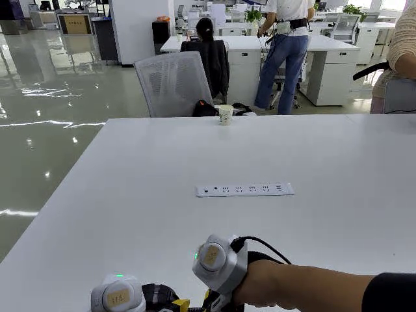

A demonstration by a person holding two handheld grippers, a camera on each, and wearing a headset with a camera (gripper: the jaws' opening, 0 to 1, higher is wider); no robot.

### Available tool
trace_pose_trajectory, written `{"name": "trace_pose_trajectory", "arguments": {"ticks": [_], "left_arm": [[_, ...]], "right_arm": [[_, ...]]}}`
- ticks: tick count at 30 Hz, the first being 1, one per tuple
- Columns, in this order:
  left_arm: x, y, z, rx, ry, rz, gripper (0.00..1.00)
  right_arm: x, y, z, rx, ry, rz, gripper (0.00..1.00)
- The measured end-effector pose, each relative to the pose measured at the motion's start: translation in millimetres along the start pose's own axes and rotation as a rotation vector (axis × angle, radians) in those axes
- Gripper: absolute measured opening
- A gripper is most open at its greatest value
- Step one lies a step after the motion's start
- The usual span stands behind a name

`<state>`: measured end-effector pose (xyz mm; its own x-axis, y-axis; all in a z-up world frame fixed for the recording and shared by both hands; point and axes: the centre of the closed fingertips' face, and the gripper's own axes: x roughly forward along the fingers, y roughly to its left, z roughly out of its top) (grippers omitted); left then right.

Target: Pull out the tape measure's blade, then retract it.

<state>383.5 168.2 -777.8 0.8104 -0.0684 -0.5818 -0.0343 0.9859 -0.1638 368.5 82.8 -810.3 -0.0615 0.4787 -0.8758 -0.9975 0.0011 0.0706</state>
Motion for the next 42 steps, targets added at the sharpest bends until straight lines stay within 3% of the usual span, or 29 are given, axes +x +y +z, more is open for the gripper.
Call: {"name": "trace_pose_trajectory", "arguments": {"ticks": [42], "left_arm": [[-1.0,-0.4,0.1,-0.010,0.003,0.003,0.61]], "right_arm": [[10.3,1.9,20.4,-0.003,-0.045,-0.013,0.11]]}}
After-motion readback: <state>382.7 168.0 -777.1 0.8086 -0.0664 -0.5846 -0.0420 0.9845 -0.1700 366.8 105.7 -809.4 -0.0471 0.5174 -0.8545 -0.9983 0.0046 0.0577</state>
